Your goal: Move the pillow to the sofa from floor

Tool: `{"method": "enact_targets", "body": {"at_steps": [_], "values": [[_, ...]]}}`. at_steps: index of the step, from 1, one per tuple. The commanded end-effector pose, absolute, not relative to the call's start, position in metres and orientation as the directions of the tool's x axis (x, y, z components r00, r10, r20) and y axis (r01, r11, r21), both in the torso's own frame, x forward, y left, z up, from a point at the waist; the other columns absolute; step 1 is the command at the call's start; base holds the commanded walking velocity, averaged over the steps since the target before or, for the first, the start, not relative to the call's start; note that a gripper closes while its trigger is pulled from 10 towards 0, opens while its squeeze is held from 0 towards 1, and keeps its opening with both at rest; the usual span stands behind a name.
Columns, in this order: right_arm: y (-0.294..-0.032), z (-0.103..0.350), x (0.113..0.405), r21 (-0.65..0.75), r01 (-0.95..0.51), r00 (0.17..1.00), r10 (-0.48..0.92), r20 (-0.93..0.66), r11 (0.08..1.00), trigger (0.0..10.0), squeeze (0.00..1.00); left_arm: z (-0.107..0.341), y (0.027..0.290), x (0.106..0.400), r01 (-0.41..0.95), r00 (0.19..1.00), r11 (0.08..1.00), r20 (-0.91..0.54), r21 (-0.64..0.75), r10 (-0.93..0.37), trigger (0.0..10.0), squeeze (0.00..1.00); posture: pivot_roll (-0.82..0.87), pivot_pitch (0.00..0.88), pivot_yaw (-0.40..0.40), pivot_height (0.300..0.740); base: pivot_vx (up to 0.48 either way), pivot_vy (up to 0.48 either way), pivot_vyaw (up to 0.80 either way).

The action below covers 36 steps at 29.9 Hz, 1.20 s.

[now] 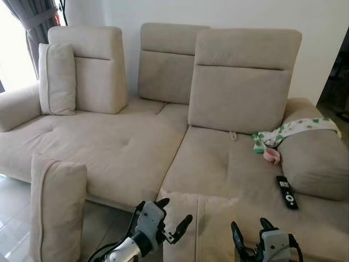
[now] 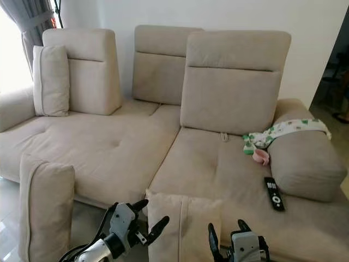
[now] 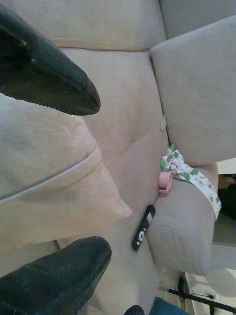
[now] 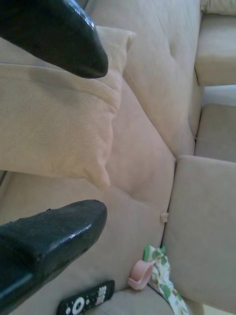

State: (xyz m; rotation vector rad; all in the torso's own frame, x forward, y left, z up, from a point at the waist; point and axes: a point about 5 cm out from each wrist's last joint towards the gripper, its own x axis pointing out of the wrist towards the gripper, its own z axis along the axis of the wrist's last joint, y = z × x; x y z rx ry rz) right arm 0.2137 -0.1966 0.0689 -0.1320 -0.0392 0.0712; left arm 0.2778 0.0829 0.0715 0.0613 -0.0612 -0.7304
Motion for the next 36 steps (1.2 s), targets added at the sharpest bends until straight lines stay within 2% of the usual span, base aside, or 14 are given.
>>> {"method": "enact_targets", "body": {"at_steps": [1,3,4,5,11,17,21,26,31,36], "values": [[-0.204,0.068,0.216,-0.130,-0.079,0.996,0.083,0.020,0.988,10.0,0.00,0.069,0.084,0.277,0.674,0.734,0.732,0.018,0.100,-0.679,10.0,0.00,0.04,0.000,0.035,0.523,0.000,0.000,0.00],[-0.205,0.068,0.217,-0.130,-0.089,0.996,0.091,0.012,0.988,10.0,0.00,0.069,0.084,0.277,0.675,0.734,0.731,0.018,0.101,-0.679,10.0,0.00,0.04,0.000,0.035,0.523,0.000,0.000,0.00],[-0.206,0.067,0.219,-0.166,-0.213,0.977,0.211,-0.031,0.963,10.0,0.00,0.069,0.084,0.277,0.679,0.729,0.726,0.015,0.109,-0.684,10.0,0.00,0.04,0.000,0.037,0.523,0.000,0.000,0.00],[-0.207,0.067,0.219,-0.190,-0.264,0.965,0.260,-0.048,0.946,10.0,0.00,0.069,0.084,0.276,0.681,0.727,0.724,0.013,0.112,-0.686,10.0,0.00,0.04,0.000,0.039,0.523,0.000,0.000,0.00],[-0.221,0.065,0.215,-0.275,-0.374,0.927,0.352,-0.128,0.885,10.0,0.00,0.068,0.084,0.275,0.687,0.721,0.717,0.010,0.117,-0.693,10.0,0.00,0.03,0.000,0.045,0.523,0.000,0.000,0.00],[-0.253,0.069,0.222,-0.380,-0.326,0.944,0.279,-0.174,0.866,10.0,0.00,0.068,0.084,0.275,0.699,0.708,0.702,0.004,0.137,-0.706,10.0,0.00,0.03,0.000,0.053,0.523,0.000,0.000,0.00],[-0.260,0.069,0.226,-0.406,-0.297,0.953,0.241,-0.185,0.864,10.0,0.00,0.068,0.084,0.275,0.700,0.707,0.701,0.004,0.139,-0.707,10.0,0.00,0.03,0.000,0.055,0.523,0.000,0.000,0.00],[-0.280,0.070,0.255,-0.501,-0.201,0.969,0.098,-0.225,0.842,10.0,0.00,0.069,0.080,0.270,0.715,0.690,0.683,0.004,0.151,-0.723,10.0,0.00,0.04,0.015,0.070,0.523,0.000,0.000,0.00],[-0.281,0.069,0.267,-0.511,-0.209,0.965,0.092,-0.245,0.834,10.0,0.00,0.070,0.078,0.268,0.720,0.683,0.676,0.009,0.155,-0.730,10.0,0.00,0.04,0.036,0.079,0.523,0.000,0.000,0.00],[-0.250,0.083,0.297,-0.470,-0.400,0.916,0.323,-0.238,0.787,10.0,0.00,0.079,0.075,0.261,0.732,0.665,0.658,0.024,0.177,-0.746,10.0,0.00,0.10,0.115,0.097,0.523,0.000,0.000,0.00]]}}
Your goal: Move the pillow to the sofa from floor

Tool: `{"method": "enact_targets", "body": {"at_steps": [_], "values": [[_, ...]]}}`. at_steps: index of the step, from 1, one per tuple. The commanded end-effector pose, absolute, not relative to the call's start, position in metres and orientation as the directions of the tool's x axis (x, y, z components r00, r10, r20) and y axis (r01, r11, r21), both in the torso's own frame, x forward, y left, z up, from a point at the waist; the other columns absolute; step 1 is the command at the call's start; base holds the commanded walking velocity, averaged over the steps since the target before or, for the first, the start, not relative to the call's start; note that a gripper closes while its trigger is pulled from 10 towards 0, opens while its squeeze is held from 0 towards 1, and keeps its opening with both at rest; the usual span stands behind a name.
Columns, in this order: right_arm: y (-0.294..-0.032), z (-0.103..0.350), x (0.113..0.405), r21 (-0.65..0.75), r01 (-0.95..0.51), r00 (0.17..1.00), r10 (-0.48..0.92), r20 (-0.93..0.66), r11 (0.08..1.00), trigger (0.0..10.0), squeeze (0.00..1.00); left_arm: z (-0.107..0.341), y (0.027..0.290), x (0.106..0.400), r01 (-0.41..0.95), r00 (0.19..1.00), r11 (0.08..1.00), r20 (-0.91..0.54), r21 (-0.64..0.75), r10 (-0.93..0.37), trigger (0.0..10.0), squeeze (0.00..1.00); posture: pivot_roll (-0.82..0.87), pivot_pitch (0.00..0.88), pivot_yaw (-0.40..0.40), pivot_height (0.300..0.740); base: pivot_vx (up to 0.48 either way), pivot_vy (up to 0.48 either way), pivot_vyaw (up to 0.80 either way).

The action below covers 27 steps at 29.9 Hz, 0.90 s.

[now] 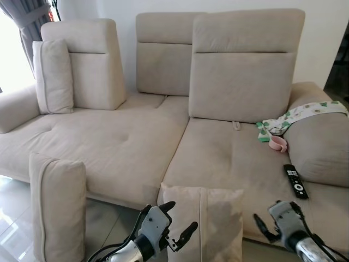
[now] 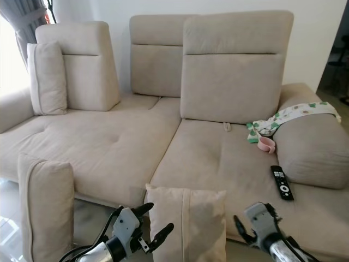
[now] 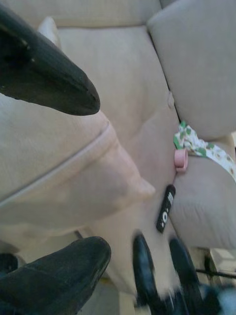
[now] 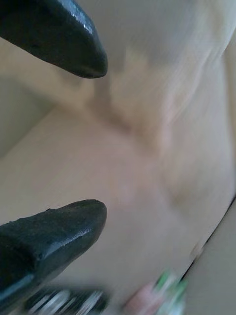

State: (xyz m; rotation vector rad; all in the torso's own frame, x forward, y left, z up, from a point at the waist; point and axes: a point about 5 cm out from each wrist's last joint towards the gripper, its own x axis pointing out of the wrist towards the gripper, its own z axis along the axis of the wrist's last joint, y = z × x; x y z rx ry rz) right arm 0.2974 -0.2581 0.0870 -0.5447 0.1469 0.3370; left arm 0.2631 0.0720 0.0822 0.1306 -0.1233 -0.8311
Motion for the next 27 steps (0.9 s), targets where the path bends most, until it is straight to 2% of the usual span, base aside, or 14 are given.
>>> {"method": "enact_targets", "body": {"at_steps": [1,4,8,12,14,20,23,27], "values": [[-0.250,0.083,0.297,-0.470,-0.400,0.916,0.323,-0.238,0.787,10.0,0.00,0.079,0.075,0.261,0.732,0.665,0.658,0.024,0.177,-0.746,10.0,0.00,0.10,0.115,0.097,0.523,0.000,0.000,0.00],[-0.229,0.090,0.309,-0.468,-0.514,0.857,0.455,-0.243,0.719,10.0,0.00,0.081,0.079,0.255,0.739,0.652,0.639,0.015,0.214,-0.758,10.0,0.00,0.15,0.138,0.093,0.523,0.000,0.000,0.00],[-0.217,0.094,0.321,-0.472,-0.564,0.824,0.501,-0.265,0.678,10.0,0.00,0.082,0.086,0.252,0.725,0.664,0.645,0.005,0.241,-0.748,10.0,0.00,0.18,0.140,0.085,0.523,0.000,0.000,0.00],[-0.216,0.095,0.324,-0.474,-0.566,0.823,0.499,-0.272,0.674,10.0,0.00,0.082,0.088,0.252,0.719,0.670,0.651,0.005,0.243,-0.742,10.0,0.00,0.18,0.140,0.085,0.523,0.000,0.000,0.00],[-0.218,0.096,0.327,-0.468,-0.561,0.827,0.488,-0.279,0.683,10.0,0.00,0.082,0.090,0.251,0.710,0.680,0.660,0.004,0.247,-0.733,10.0,0.00,0.22,0.133,0.069,0.523,0.000,0.000,0.00],[-0.252,0.103,0.328,-0.377,-0.472,0.879,0.392,-0.270,0.797,10.0,0.00,0.082,0.099,0.243,0.669,0.723,0.698,-0.005,0.255,-0.690,10.0,0.00,0.26,0.125,0.040,0.523,0.000,0.000,0.00],[-0.259,0.097,0.318,-0.345,-0.466,0.880,0.388,-0.274,0.815,10.0,0.00,0.081,0.100,0.241,0.664,0.728,0.702,-0.009,0.257,-0.685,10.0,0.00,0.26,0.121,0.038,0.523,0.000,0.000,0.00],[-0.262,0.092,0.316,-0.370,-0.461,0.883,0.375,-0.282,0.807,10.0,0.00,0.081,0.099,0.241,0.664,0.729,0.702,-0.011,0.258,-0.685,10.0,0.00,0.25,0.119,0.041,0.523,0.000,0.000,0.00]]}}
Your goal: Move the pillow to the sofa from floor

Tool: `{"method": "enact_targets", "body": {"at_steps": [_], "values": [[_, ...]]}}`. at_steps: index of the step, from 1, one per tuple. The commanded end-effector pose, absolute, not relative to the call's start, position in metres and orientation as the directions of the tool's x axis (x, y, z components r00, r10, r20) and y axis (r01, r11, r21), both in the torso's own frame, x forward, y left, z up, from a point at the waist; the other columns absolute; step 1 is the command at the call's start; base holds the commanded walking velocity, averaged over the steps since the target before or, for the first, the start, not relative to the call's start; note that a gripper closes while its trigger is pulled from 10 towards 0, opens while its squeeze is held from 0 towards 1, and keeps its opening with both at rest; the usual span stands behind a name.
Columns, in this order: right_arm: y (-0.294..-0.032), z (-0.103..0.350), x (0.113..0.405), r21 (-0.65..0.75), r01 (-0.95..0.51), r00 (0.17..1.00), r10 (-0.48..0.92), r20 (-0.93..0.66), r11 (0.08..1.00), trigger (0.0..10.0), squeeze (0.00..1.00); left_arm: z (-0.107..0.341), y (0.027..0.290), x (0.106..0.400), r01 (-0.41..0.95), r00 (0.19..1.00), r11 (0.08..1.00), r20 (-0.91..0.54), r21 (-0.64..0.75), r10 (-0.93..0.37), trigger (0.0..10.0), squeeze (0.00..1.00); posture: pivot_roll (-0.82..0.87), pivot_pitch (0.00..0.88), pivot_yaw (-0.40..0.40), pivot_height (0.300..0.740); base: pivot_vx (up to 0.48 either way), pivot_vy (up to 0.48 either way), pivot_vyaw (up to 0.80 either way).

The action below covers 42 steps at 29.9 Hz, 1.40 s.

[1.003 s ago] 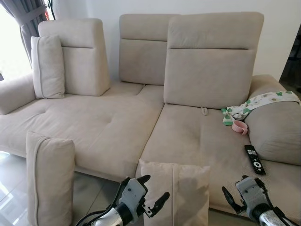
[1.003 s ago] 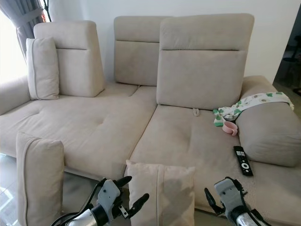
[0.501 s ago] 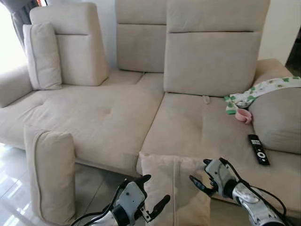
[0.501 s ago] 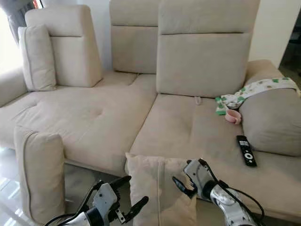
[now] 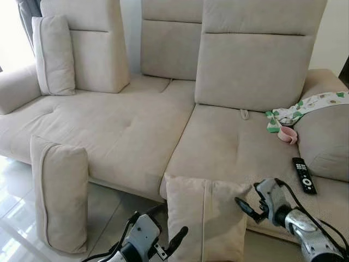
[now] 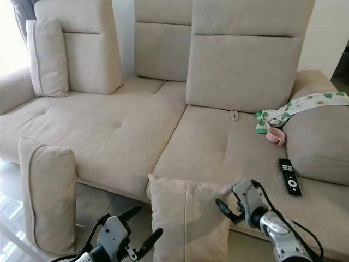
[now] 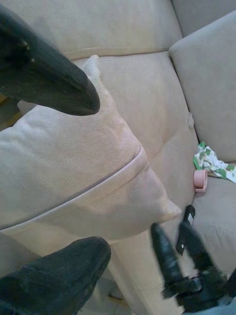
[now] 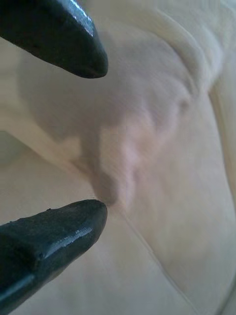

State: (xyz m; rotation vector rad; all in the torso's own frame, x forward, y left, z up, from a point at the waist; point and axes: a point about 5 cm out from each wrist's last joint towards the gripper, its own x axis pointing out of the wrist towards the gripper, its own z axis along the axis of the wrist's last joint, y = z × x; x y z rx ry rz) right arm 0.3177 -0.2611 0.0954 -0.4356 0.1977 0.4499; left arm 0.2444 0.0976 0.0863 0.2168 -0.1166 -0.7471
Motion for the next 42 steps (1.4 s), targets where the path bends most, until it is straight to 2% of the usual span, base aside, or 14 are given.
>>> {"method": "enact_targets", "body": {"at_steps": [1,14,23,24,25,26,27,28,29,31,32,33,34,42], "values": [[-0.262,0.092,0.316,-0.370,-0.461,0.883,0.375,-0.282,0.807,10.0,0.00,0.081,0.099,0.241,0.664,0.729,0.702,-0.011,0.258,-0.685,10.0,0.00,0.25,0.119,0.041,0.523,0.000,0.000,0.00],[-0.252,0.089,0.329,-0.485,-0.479,0.872,0.336,-0.355,0.732,10.0,0.00,0.087,0.096,0.247,0.679,0.710,0.678,-0.015,0.281,-0.705,10.0,0.00,0.24,0.123,0.058,0.523,0.000,0.000,0.00],[-0.245,0.085,0.341,-0.572,-0.401,0.901,0.194,-0.388,0.715,9.8,0.00,0.084,0.104,0.231,0.673,0.720,0.682,-0.042,0.286,-0.693,10.0,0.00,0.31,0.156,0.065,0.523,0.000,0.000,0.00],[-0.242,0.086,0.343,-0.579,-0.376,0.912,0.178,-0.369,0.723,5.8,0.00,0.084,0.106,0.230,0.669,0.724,0.684,-0.046,0.289,-0.689,10.0,0.00,0.32,0.159,0.068,0.523,0.000,0.000,0.00],[-0.242,0.086,0.343,-0.579,-0.376,0.912,0.178,-0.369,0.723,5.8,0.00,0.084,0.106,0.230,0.669,0.724,0.684,-0.046,0.289,-0.689,10.0,0.00,0.32,0.159,0.068,0.523,0.000,0.000,0.00],[-0.241,0.088,0.346,-0.592,-0.345,0.924,0.155,-0.348,0.728,3.6,0.00,0.085,0.107,0.230,0.666,0.727,0.686,-0.048,0.292,-0.685,10.0,0.00,0.32,0.159,0.068,0.523,0.000,0.000,0.00],[-0.240,0.090,0.348,-0.605,-0.318,0.935,0.134,-0.329,0.730,3.5,0.00,0.085,0.108,0.230,0.664,0.729,0.688,-0.048,0.294,-0.683,10.0,0.00,0.32,0.159,0.068,0.523,0.000,0.000,0.00],[-0.239,0.092,0.350,-0.618,-0.287,0.945,0.112,-0.307,0.732,2.2,0.00,0.086,0.110,0.230,0.661,0.731,0.689,-0.049,0.297,-0.680,10.0,0.00,0.33,0.156,0.072,0.523,0.000,0.000,0.00],[-0.239,0.092,0.350,-0.618,-0.287,0.945,0.112,-0.307,0.732,2.2,0.00,0.086,0.110,0.230,0.661,0.731,0.689,-0.049,0.297,-0.680,10.0,0.00,0.33,0.156,0.072,0.523,0.000,0.000,0.00],[-0.237,0.095,0.353,-0.631,-0.253,0.956,0.088,-0.280,0.734,1.6,0.00,0.086,0.112,0.231,0.659,0.733,0.690,-0.050,0.300,-0.678,10.0,0.00,0.33,0.154,0.075,0.523,0.000,0.000,0.00],[-0.237,0.095,0.354,-0.631,-0.245,0.957,0.082,-0.277,0.736,0.4,0.00,0.086,0.112,0.231,0.659,0.733,0.690,-0.051,0.300,-0.678,10.0,0.00,0.33,0.154,0.075,0.523,0.000,0.000,0.00],[-0.237,0.095,0.354,-0.631,-0.245,0.957,0.082,-0.277,0.736,0.4,0.00,0.086,0.112,0.231,0.659,0.733,0.690,-0.051,0.300,-0.678,10.0,0.00,0.33,0.154,0.075,0.523,0.000,0.000,0.00],[-0.236,0.094,0.354,-0.620,-0.244,0.957,0.081,-0.279,0.746,0.0,0.00,0.087,0.112,0.231,0.659,0.733,0.689,-0.051,0.301,-0.678,10.0,0.00,0.33,0.151,0.077,0.523,0.000,0.000,0.00],[-0.230,0.084,0.347,-0.553,-0.263,0.952,0.120,-0.282,0.790,0.0,0.00,0.089,0.108,0.233,0.660,0.730,0.686,-0.048,0.305,-0.681,10.0,0.00,0.32,0.135,0.067,0.523,0.000,0.000,0.00]]}}
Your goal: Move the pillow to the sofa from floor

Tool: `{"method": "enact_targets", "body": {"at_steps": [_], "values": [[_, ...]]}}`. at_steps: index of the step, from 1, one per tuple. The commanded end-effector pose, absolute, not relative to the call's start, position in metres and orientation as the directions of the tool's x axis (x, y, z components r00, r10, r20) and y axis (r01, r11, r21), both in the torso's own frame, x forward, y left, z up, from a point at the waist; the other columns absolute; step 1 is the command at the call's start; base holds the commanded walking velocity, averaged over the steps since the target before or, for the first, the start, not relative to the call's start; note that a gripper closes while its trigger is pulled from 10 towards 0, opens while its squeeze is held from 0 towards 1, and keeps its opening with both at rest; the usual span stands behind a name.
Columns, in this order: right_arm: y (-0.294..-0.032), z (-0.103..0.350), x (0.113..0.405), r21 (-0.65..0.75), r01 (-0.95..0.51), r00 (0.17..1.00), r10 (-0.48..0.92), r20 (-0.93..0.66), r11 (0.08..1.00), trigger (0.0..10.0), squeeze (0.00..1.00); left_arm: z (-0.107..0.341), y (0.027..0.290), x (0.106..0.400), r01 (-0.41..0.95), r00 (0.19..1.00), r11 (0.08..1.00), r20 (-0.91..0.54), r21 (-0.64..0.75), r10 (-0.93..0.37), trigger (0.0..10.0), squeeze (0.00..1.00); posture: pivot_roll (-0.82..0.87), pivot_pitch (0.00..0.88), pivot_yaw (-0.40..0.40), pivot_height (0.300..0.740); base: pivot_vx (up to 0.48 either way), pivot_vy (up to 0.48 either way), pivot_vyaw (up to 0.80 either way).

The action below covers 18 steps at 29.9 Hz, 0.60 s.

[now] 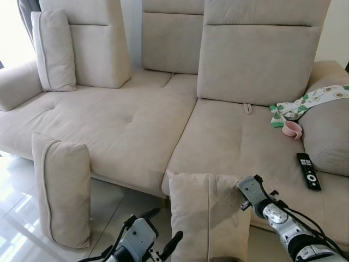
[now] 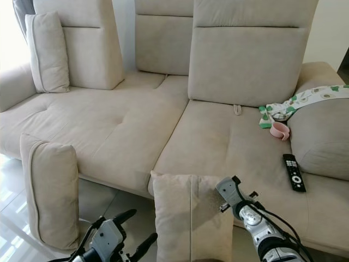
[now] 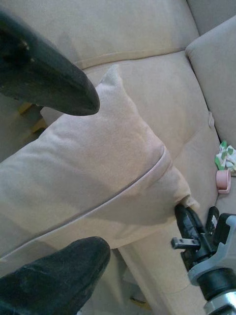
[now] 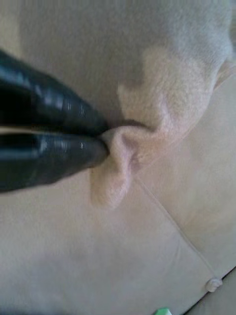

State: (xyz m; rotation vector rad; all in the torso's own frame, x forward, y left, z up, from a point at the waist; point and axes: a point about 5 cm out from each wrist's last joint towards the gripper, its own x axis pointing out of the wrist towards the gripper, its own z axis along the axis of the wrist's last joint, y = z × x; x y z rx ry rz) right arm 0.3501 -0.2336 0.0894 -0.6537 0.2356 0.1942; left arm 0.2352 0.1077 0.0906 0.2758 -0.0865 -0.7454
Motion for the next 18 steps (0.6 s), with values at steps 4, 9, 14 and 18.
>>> {"method": "enact_targets", "body": {"at_steps": [4,9,14,18], "values": [[-0.227,0.081,0.343,-0.539,-0.282,0.952,0.160,-0.262,0.793,0.0,0.00,0.089,0.106,0.233,0.660,0.729,0.685,-0.044,0.308,-0.683,10.0,0.00,0.31,0.131,0.059,0.523,0.000,0.000,0.00],[-0.222,0.068,0.321,-0.517,-0.320,0.947,0.255,-0.194,0.794,0.0,0.00,0.090,0.103,0.238,0.656,0.731,0.689,-0.032,0.309,-0.682,10.0,0.00,0.27,0.115,0.047,0.523,0.000,0.000,0.00],[-0.216,0.065,0.304,-0.497,-0.338,0.940,0.313,-0.136,0.799,0.0,0.00,0.089,0.099,0.241,0.663,0.724,0.684,-0.025,0.304,-0.690,10.0,0.00,0.24,0.108,0.043,0.523,0.000,0.000,0.00],[-0.206,0.066,0.286,-0.494,-0.375,0.921,0.374,-0.105,0.784,0.0,0.00,0.089,0.091,0.245,0.673,0.712,0.676,-0.013,0.300,-0.702,10.0,0.00,0.21,0.101,0.039,0.523,0.000,0.000,0.00]]}}
